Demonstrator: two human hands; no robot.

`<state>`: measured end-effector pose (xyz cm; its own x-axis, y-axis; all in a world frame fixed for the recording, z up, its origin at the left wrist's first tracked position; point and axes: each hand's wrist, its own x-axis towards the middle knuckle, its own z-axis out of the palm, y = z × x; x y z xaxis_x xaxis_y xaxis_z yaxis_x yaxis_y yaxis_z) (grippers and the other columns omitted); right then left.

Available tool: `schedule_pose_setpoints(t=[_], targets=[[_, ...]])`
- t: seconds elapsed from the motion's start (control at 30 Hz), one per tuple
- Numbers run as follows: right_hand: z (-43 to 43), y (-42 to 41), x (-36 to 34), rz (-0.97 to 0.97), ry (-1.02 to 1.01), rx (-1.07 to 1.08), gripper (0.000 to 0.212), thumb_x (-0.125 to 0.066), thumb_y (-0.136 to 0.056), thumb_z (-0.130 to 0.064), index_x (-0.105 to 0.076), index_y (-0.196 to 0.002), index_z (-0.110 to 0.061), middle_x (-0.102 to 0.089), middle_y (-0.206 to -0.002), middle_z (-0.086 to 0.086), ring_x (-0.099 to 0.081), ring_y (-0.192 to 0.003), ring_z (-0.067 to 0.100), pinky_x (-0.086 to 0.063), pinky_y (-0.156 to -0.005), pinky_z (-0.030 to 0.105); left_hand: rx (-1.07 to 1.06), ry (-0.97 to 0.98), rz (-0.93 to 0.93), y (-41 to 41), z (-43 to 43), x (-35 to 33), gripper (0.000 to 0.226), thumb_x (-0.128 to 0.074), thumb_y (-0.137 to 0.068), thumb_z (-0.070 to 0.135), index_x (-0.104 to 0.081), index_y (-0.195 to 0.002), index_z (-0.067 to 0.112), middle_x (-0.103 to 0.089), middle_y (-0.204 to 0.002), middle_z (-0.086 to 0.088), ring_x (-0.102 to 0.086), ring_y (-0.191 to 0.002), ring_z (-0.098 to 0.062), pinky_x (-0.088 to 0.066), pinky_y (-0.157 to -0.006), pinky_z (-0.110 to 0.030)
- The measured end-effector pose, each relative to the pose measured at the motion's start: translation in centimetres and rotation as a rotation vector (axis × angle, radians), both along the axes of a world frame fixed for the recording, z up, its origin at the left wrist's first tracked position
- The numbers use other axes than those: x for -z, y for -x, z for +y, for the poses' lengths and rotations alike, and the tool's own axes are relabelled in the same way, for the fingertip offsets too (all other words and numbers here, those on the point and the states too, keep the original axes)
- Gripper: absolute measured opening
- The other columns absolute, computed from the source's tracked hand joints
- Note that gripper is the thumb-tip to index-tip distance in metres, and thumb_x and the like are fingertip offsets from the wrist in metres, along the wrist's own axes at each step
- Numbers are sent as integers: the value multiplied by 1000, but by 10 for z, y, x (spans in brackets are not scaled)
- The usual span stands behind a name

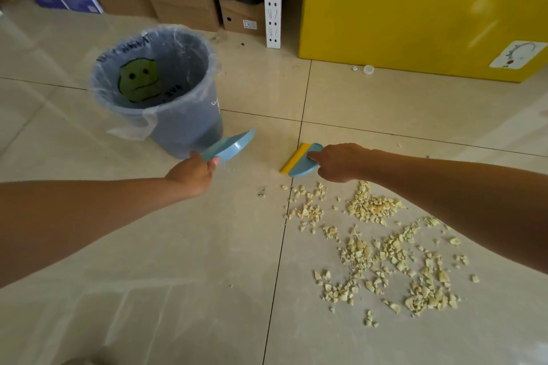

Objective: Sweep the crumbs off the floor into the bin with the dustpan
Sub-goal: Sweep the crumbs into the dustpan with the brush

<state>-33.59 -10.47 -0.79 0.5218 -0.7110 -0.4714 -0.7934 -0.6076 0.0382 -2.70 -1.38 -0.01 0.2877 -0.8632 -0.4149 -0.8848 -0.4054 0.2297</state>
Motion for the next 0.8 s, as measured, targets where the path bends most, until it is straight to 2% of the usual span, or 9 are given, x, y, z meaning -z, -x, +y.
schedule_pose_setpoints(t=[0.07,0.1,0.17,0.27,0.33,0.43,0.5,0.63,0.8], targets=[[-1,1,2,-16,-3,45,46,-40,-96,-24,-35,-141,-19,-62,-115,13,-58,-85,28,-43,-70,35,139,62,49,-8,3,-5,42,-34,-103,40,-37,-119,1,-53,-112,-18,-61,-97,-38,-45,-75,-41],[-3,3,3,-34,16,51,45,-41,-96,-24,-35,-140,-18,-63,-111,13,-55,-80,27,-43,-68,35,210,82,44,-9,6,-9,34,-36,-103,36,-36,-110,4,-51,-98,-12,-60,-80,-33,-45,-67,-40],[-7,6,3,-79,56,29,42,-40,-96,-26,-38,-137,-17,-65,-103,12,-56,-75,26,-47,-67,36,306,124,-9,-12,10,-16,27,-40,-102,33,-31,-98,8,-41,-76,-3,-47,-56,-22,-38,-57,-35],[-5,2,0,-152,57,-90,42,-41,-99,-31,-39,-140,-21,-66,-102,10,-63,-78,26,-50,-69,36,330,133,8,-24,8,-24,23,-48,-98,26,-36,-90,8,-42,-72,-2,-45,-59,-20,-35,-56,-34],[6,-7,1,-194,58,-206,44,-35,-103,-40,-38,-144,-22,-66,-106,10,-66,-80,26,-51,-68,35,346,147,30,-32,6,-29,23,-57,-88,18,-39,-76,13,-45,-66,-1,-45,-57,-23,-31,-52,-34],[29,-24,8,-137,52,-389,50,-22,-105,-46,-29,-151,-27,-60,-115,9,-65,-86,28,-50,-68,35,398,189,-50,-39,6,-35,25,-62,-79,19,-40,-67,20,-51,-60,1,-50,-57,-22,-34,-50,-32],[37,-27,8,-67,51,-468,48,-24,-106,-41,-25,-153,-30,-56,-119,7,-64,-92,28,-46,-69,35,420,187,-79,-41,6,-35,25,-63,-80,22,-42,-68,22,-52,-60,2,-53,-59,-20,-35,-50,-31],[27,-2,-6,11,18,-410,49,-37,-105,-28,-29,-153,-34,-57,-123,5,-61,-105,25,-39,-73,30,455,146,-112,-39,2,-34,23,-65,-82,25,-45,-70,24,-56,-63,3,-56,-60,-20,-44,-54,-34],[11,63,-22,170,-79,-203,48,-39,-106,-23,-34,-151,-36,-54,-138,1,-52,-123,22,-41,-94,32,521,59,-116,-23,-9,-31,20,-60,-87,32,-49,-71,28,-57,-64,4,-58,-62,-17,-48,-58,-34]])
